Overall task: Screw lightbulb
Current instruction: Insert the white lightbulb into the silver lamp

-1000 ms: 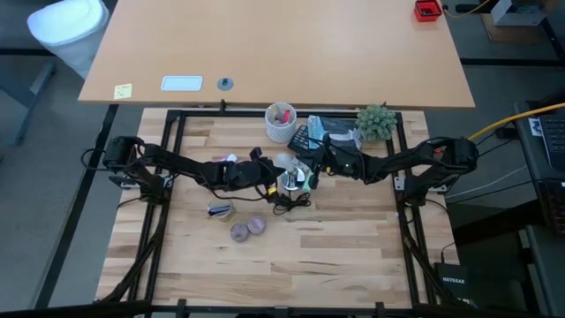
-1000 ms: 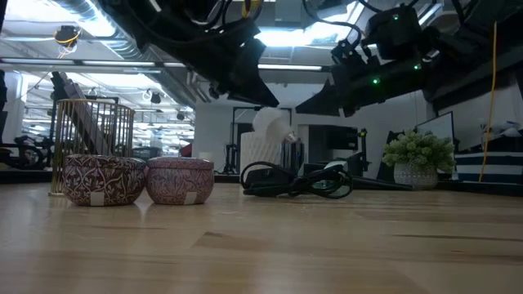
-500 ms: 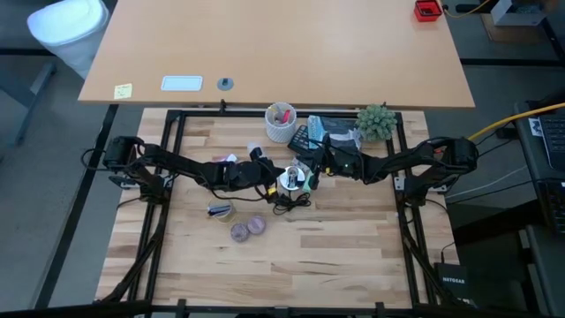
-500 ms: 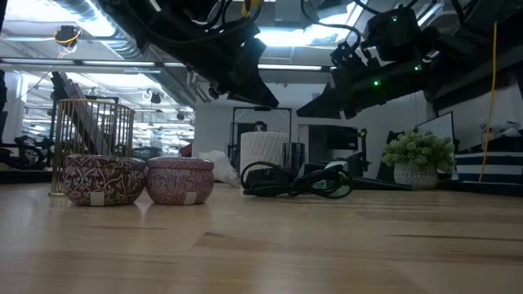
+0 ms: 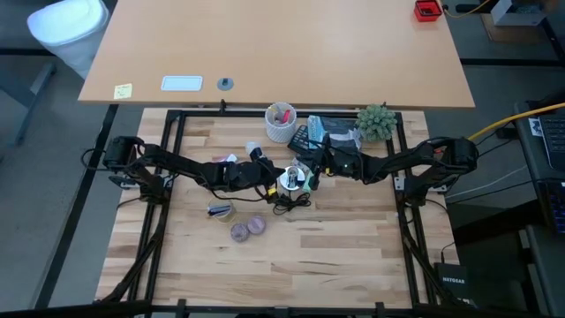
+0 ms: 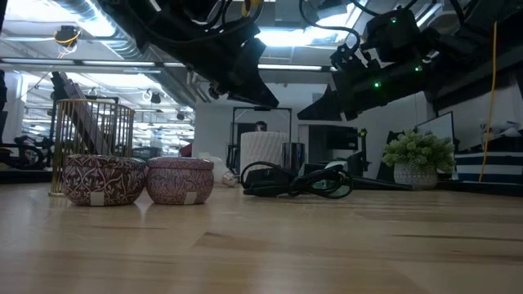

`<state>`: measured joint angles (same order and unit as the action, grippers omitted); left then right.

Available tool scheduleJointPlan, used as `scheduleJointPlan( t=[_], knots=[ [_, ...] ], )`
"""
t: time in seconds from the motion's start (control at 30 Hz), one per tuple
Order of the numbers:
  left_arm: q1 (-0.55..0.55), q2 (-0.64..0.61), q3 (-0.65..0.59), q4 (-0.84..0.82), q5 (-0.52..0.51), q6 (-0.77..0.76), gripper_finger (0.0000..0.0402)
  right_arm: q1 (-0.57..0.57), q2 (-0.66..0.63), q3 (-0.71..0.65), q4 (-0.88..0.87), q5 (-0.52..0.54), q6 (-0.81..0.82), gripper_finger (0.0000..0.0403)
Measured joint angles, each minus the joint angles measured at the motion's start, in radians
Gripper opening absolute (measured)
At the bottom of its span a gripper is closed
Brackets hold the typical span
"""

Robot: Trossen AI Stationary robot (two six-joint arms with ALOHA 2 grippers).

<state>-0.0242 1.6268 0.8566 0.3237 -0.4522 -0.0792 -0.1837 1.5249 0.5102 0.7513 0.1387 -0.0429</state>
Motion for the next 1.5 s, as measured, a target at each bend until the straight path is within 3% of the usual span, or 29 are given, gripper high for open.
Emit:
scheduleJointPlan(
  t=[0.47,0.73,1.07,1.33,1.5],
  knots=[
    [-0.002,0.000,0.000,-0.008,-0.001,-0.047,0.0001,0.000,0.000,0.000,-0.013,-0.045,0.021,0.0005],
    [-0.002,0.000,0.000,-0.016,-0.001,-0.176,0.0001,0.000,0.000,-0.001,-0.014,-0.096,0.062,0.0005],
    [0.000,-0.006,0.000,-0.026,-0.029,-0.156,0.0001,0.000,-0.001,-0.001,0.018,-0.140,0.124,0.0009],
    [0.001,-0.135,0.000,-0.040,-0.032,-0.056,0.0001,0.000,-0.001,0.049,0.000,-0.177,0.303,0.0102],
    [0.001,-0.261,0.000,-0.099,-0.033,0.011,0.0001,0.000,-0.001,0.142,-0.049,-0.177,0.327,0.0159]
  ],
)
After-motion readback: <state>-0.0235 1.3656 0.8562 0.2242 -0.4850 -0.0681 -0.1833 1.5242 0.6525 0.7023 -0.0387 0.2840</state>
